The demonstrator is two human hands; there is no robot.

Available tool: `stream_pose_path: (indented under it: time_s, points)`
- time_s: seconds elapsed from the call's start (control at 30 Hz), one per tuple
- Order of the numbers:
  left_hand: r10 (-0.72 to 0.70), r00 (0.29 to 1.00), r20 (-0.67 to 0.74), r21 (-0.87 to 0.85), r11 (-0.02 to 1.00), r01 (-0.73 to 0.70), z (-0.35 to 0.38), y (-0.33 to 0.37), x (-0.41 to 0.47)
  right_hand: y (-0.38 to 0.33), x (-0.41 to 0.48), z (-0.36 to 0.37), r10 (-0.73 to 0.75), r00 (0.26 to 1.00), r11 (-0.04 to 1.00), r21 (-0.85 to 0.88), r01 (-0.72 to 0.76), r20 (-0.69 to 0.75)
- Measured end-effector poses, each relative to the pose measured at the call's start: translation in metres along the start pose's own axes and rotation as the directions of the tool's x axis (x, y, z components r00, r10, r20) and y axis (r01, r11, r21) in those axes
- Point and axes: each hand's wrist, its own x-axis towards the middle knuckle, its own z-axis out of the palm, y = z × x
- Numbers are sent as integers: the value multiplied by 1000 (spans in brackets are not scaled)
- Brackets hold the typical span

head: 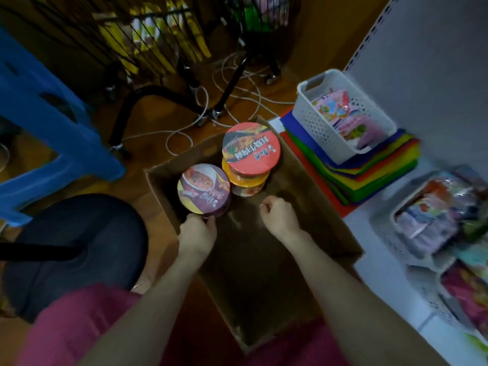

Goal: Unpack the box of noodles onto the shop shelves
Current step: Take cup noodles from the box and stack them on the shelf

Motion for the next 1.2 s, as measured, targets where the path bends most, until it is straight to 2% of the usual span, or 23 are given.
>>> stream_pose_path:
  time_s: [0.13,0.23,0.33,0.43,0.57,0.67,0.87,0.93,1.03,1.2]
  points:
    - [-124,983,-134,-282,956,82,28,-8,56,18,48,59,3,999,1000,7,-4,32]
    - [-121,984,-131,-344,936,69,37,-14,96,30,73,98,6,996,1000,7,-7,85]
    - [-121,990,-69,-308,947,94,37,-14,120,42,100,123,20,992,996,85,-31,124]
    - [-83,993,-89,-205,977,64,39,-13,129,51,118,136,16,989,987,155,-38,145]
    - [-109,991,-79,-303,950,81,36,-15,127,53,128,158,56,970,946,297,-126,235]
    - [-45,989,-138,-359,933,-8,24,-15,124,48,134,175,64,954,908,380,-178,294]
    - [127,959,-254,-267,944,-195,1,-12,115,31,132,181,73,947,863,455,-217,313]
    - [185,941,-282,-221,942,-252,-3,-12,111,26,131,182,91,942,814,520,-257,323]
    - [234,926,-297,-189,936,-297,-4,-13,103,24,131,186,108,938,722,622,-302,331]
    - [253,918,-305,-178,932,-316,-5,-17,99,17,122,188,67,959,736,636,-235,276]
